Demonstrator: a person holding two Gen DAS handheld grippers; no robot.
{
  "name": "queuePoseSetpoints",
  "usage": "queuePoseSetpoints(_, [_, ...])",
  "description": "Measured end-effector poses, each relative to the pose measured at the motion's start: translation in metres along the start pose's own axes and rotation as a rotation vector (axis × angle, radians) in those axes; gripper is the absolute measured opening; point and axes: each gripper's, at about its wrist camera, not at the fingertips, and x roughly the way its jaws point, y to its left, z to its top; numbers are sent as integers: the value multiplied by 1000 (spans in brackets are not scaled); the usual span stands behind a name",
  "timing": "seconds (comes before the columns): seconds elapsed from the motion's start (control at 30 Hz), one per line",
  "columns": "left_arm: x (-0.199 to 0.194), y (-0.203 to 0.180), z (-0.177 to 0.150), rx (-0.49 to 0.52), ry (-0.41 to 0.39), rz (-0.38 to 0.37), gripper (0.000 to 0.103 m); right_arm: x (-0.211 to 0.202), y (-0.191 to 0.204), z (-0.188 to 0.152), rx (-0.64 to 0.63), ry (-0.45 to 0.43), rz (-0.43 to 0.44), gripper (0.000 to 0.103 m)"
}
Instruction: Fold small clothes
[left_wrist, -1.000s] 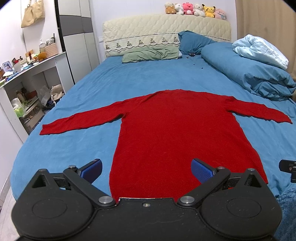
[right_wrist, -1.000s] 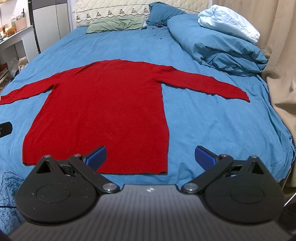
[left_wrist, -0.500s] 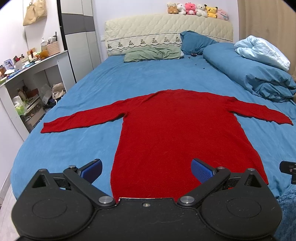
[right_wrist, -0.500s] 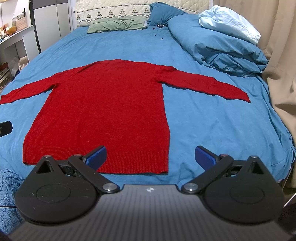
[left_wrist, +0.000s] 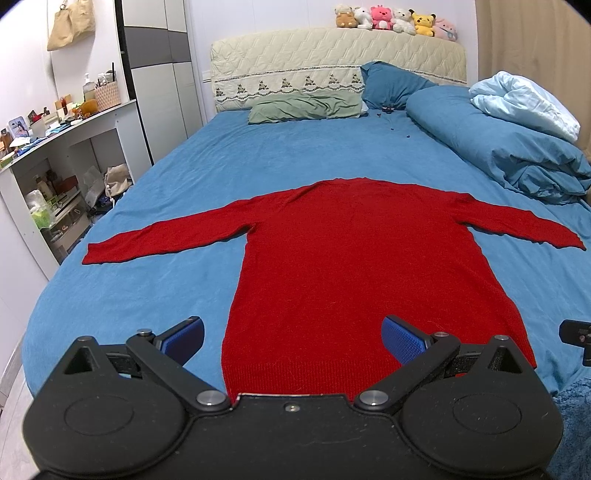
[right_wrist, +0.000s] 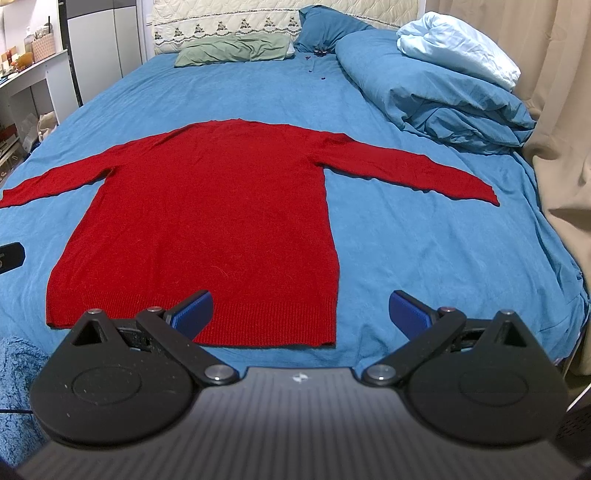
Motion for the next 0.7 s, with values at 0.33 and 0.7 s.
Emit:
queuePoseSetpoints(0.33, [-2, 0, 0, -4, -4, 5, 103, -1, 1, 1, -2, -2, 2, 103])
queuePoseSetpoints(0.7, [-10, -6, 26, 12, -45, 4, 103, -13, -14, 19, 36, -38, 42, 103])
